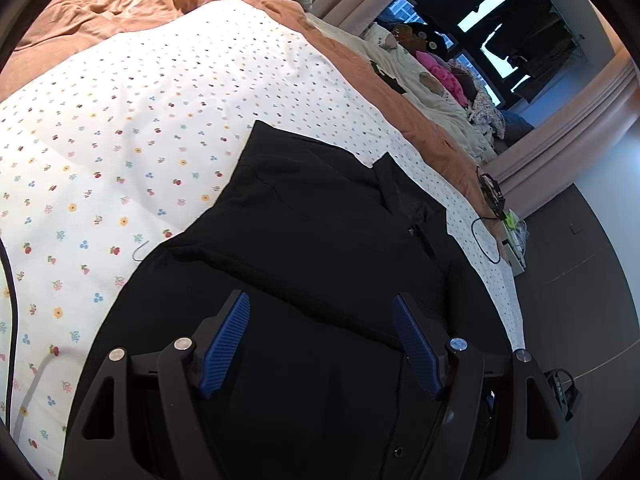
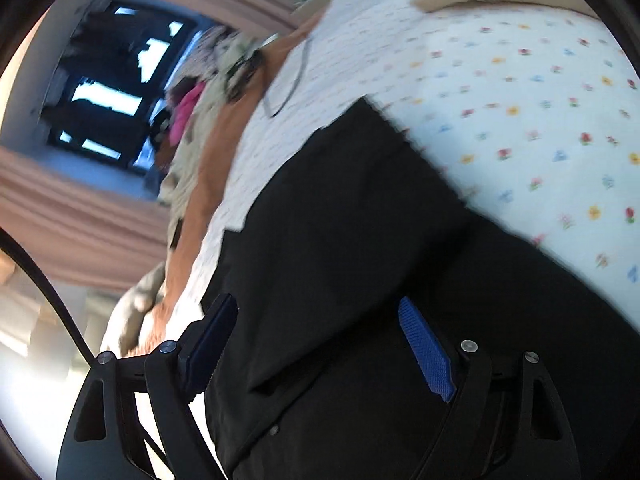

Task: Fold large clothes

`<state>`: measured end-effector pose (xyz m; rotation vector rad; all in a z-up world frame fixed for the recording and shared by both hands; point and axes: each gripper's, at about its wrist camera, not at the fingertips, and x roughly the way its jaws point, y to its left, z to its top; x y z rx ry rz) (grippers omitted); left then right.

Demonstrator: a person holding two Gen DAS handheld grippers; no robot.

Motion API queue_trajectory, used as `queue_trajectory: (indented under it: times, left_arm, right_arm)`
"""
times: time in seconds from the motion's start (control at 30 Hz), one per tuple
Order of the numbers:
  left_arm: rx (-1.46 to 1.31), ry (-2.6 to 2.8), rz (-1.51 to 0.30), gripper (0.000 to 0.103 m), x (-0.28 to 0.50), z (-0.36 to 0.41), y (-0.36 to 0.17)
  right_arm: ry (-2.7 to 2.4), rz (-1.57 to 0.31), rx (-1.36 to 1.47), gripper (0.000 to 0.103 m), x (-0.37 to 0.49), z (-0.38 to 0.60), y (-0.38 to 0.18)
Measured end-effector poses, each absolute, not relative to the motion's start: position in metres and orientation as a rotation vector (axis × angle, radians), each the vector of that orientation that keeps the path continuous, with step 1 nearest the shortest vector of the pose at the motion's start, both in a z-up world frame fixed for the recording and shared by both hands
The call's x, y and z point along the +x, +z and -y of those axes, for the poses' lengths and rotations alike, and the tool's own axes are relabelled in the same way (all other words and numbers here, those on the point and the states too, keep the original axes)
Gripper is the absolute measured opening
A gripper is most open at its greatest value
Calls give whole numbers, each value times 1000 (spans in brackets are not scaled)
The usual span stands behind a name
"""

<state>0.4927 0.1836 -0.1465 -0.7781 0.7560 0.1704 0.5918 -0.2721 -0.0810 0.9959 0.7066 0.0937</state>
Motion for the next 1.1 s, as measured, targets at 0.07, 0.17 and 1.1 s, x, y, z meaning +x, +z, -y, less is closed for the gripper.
queue_trajectory:
  times: [0.07, 0.17, 1.1]
  left_arm:
    - [-780, 190, -750, 74, 491, -187, -147]
    - [-796, 213, -736, 74, 487, -196, -147]
    - [-932, 305, -644, 74, 448, -266, -146]
  right_arm:
    - [81, -689, 969, 51, 597, 272, -81]
    - [28, -658, 890, 12, 602, 263, -83]
    - [623, -580, 493, 2, 564, 7, -27]
